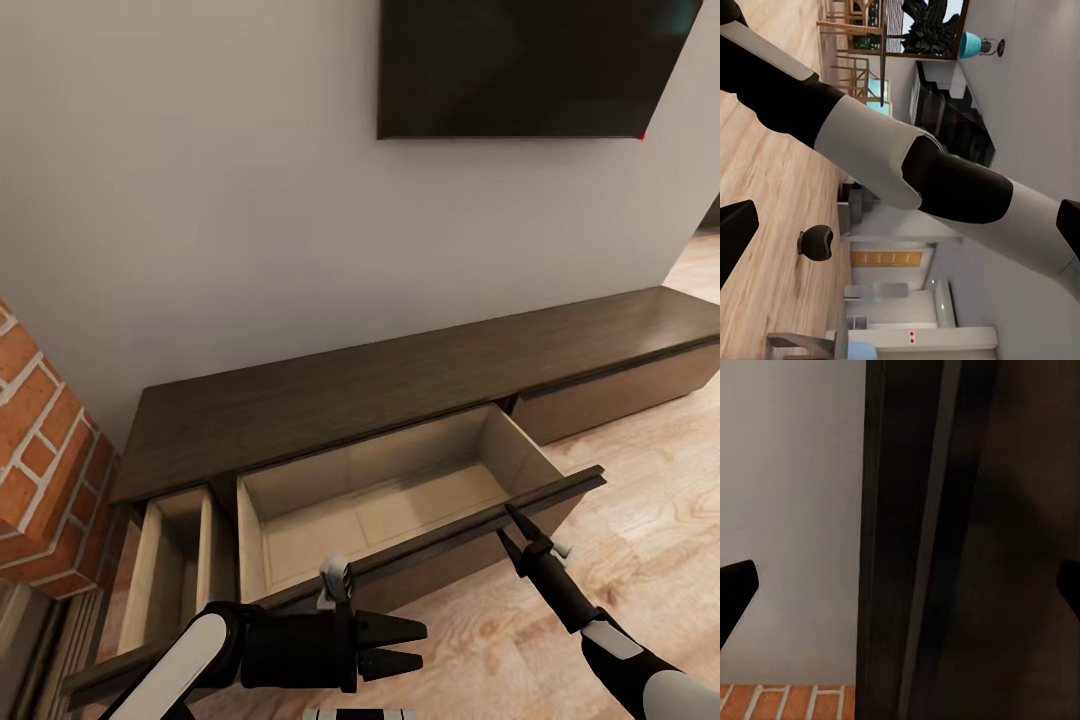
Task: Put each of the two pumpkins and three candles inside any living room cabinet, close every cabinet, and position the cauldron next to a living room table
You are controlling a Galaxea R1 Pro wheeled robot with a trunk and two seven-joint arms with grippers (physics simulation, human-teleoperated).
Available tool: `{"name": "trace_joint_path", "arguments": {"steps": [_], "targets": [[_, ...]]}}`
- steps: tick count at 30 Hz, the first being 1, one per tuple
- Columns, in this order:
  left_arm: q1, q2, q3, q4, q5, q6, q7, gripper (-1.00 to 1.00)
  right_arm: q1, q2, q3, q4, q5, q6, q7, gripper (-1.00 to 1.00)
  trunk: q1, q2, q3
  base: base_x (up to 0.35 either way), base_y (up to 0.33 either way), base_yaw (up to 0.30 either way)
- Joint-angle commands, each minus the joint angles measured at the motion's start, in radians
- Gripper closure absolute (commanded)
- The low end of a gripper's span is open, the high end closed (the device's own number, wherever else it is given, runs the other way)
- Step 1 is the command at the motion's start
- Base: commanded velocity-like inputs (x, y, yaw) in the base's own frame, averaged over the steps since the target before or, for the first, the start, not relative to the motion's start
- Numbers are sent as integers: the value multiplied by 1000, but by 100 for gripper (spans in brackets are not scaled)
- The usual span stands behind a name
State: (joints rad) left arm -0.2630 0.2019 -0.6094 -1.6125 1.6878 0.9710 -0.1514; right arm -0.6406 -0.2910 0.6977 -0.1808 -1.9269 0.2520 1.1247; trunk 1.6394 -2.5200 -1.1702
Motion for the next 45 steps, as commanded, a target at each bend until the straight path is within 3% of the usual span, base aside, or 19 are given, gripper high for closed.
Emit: {"name": "trace_joint_path", "arguments": {"steps": [1, 22, 36, 45], "targets": [[-1, 1, -1, 0, -8, 0, -10, -100, -1, 0, 6, 0, -11, 10, 3, -100, 0, 0, -1, 0, 0, 0], [-1, 1, -1, 0, -8, 0, -10, -100, -1, 0, 6, 0, -11, 11, 3, -100, 0, 0, -1, -196, 0, 0], [-1, 2, 16, 0, -8, 0, -10, -100, -1, 0, 6, 3, -11, 17, -13, -100, 0, 0, -1, -25, 0, 0], [-1, 2, 18, 2, -8, 0, -11, -100, -1, 4, 6, 11, -9, 21, -29, -100, -4, 2, 34, 0, 0, 0]]}}
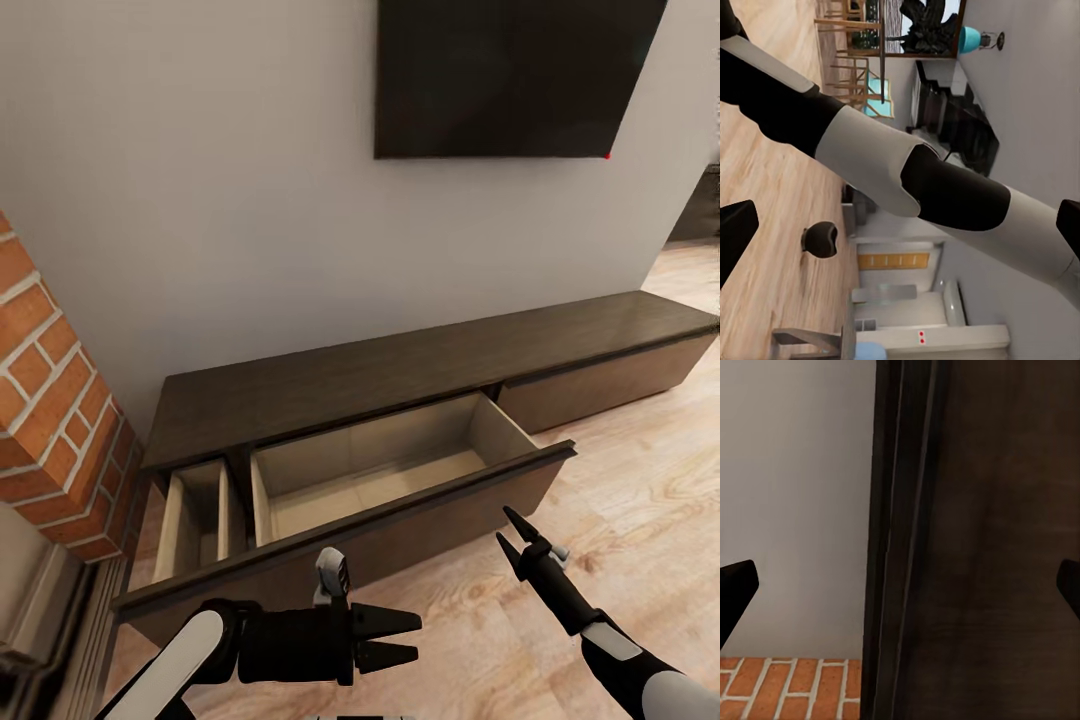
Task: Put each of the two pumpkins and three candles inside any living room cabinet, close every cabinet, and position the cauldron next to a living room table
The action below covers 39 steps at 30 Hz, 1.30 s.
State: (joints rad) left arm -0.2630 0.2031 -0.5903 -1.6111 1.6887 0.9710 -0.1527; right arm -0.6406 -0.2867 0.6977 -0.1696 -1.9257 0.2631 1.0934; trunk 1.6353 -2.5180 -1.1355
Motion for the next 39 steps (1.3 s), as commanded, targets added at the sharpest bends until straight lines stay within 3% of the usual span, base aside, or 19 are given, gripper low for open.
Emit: {"name": "trace_joint_path", "arguments": {"steps": [1, 8, 15, 24, 32, 39], "targets": [[-1, 1, -1, 0, -8, 0, -10, -100, -1, 0, 6, 0, -11, 10, -7, -100, -1, 0, 3, 0, 0, 0], [-1, 1, 1, 5, -2, 1, -10, -100, -1, 0, 7, -2, -11, 12, -104, -100, -4, 2, 30, 0, 0, 0], [-1, 2, 1, 19, 0, 5, -14, -100, -1, -8, 8, 5, -12, 18, -160, -100, -7, 3, 57, 0, 0, 0], [-1, 0, 2, 22, 2, 8, -16, -100, 12, -12, 8, 24, -13, 59, -164, -100, -11, 5, 92, 0, 0, 0], [-1, -1, 0, 27, 3, 8, -16, -100, 84, -12, 6, 116, -20, 62, -157, -100, -15, 7, 123, 0, 0, 0], [-1, -1, -1, 28, 5, 8, -19, -100, 135, -12, 7, 141, -14, 54, -147, -100, -17, 9, 146, 0, 0, 0]]}}
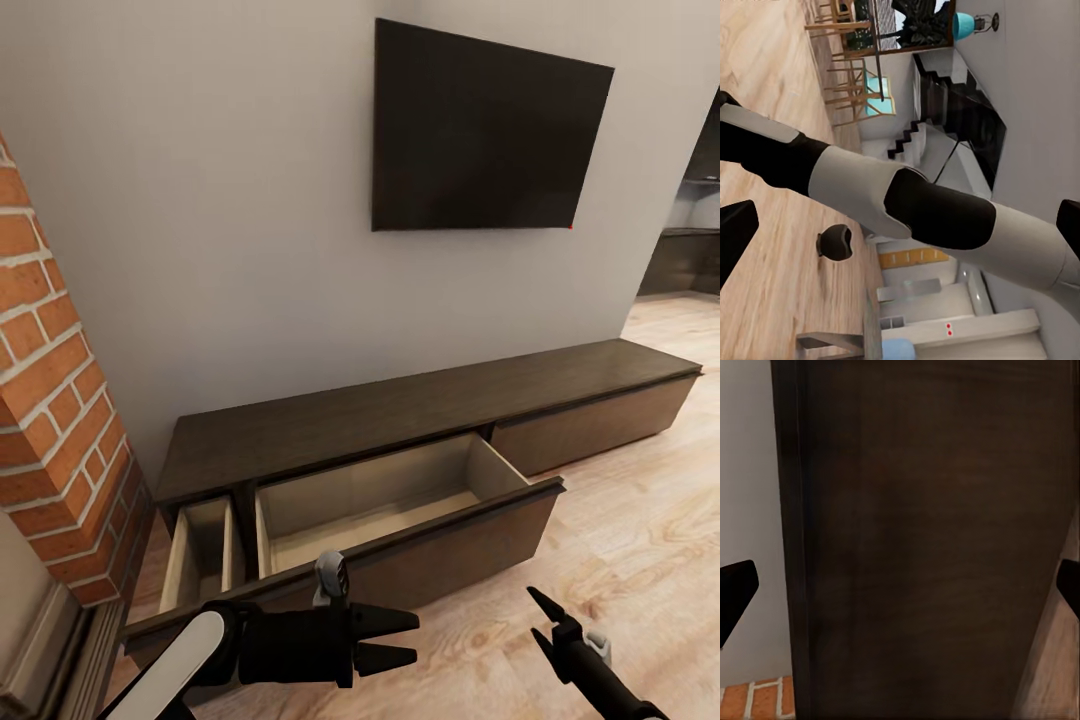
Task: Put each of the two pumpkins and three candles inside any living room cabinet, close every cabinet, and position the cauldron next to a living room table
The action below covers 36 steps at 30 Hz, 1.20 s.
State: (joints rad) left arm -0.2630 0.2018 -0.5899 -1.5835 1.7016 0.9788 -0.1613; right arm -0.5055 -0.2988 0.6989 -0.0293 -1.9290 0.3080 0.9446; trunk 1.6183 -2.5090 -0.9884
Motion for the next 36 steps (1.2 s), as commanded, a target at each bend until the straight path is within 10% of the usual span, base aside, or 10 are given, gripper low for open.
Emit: {"name": "trace_joint_path", "arguments": {"steps": [1, 36], "targets": [[-1, 1, -2, 0, -8, 0, -10, -100, 2, 0, 6, 1, -10, 7, 3, -100, 0, 0, -1, 0, 0, 0], [-1, 4, -2, 0, -7, 1, -15, -100, 42, 0, 6, 75, -9, -8, 2, -100, 0, 0, -1, -54, 12, 0]]}}
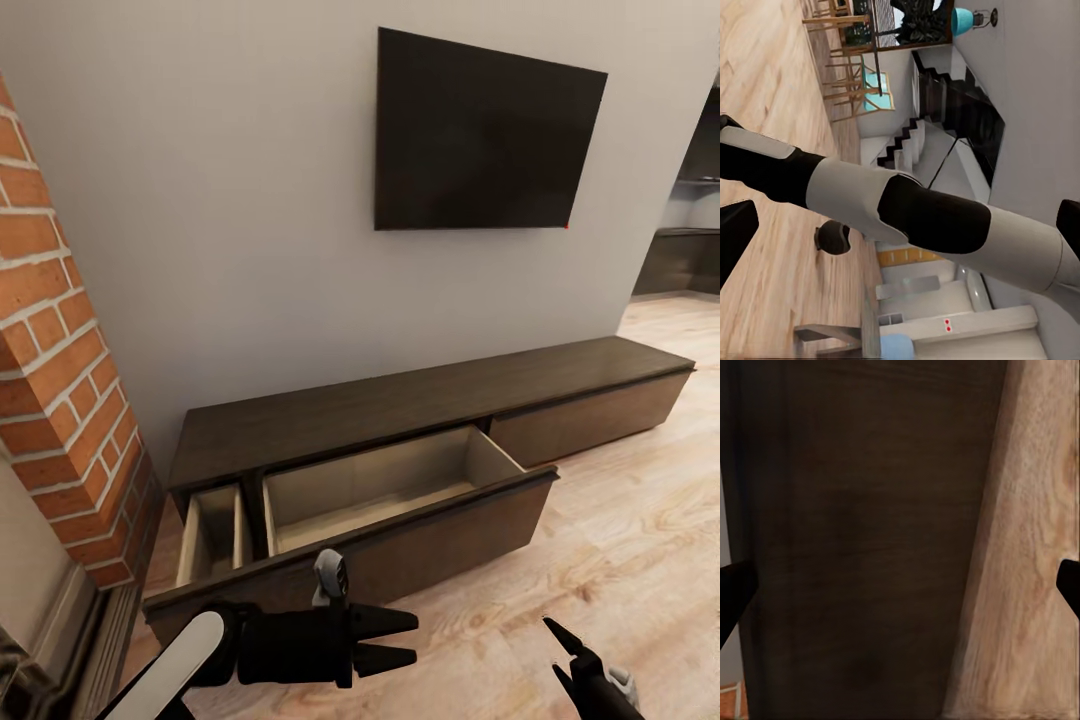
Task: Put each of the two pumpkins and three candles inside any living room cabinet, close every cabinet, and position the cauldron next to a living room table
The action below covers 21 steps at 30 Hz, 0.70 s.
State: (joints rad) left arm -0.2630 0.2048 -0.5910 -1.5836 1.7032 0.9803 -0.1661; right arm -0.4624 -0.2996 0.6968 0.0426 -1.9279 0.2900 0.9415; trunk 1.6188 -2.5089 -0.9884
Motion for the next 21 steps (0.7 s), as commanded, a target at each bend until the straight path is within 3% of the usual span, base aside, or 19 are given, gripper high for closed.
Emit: {"name": "trace_joint_path", "arguments": {"steps": [1, 6, 13, 21], "targets": [[-1, 1, -1, 1, -9, 0, -10, -100, -1, 0, 9, 3, -11, 4, 5, -100, -1, 0, -1, -292, 146, 0], [-1, 3, 0, 1, -8, 0, -10, -100, -1, 1, 8, 3, -11, -14, 6, -100, -1, 0, -1, -196, 217, -127], [-1, 8, 0, 1, 21, 0, -10, -100, -1, 2, 9, 3, -11, -17, 9, -100, -1, 0, -1, -57, 289, -263], [-1, 8, -1, 1, 24, 0, -10, -100, -1, 3, 8, 3, -11, -22, 10, -100, -1, 0, 0, -235, 213, -277]]}}
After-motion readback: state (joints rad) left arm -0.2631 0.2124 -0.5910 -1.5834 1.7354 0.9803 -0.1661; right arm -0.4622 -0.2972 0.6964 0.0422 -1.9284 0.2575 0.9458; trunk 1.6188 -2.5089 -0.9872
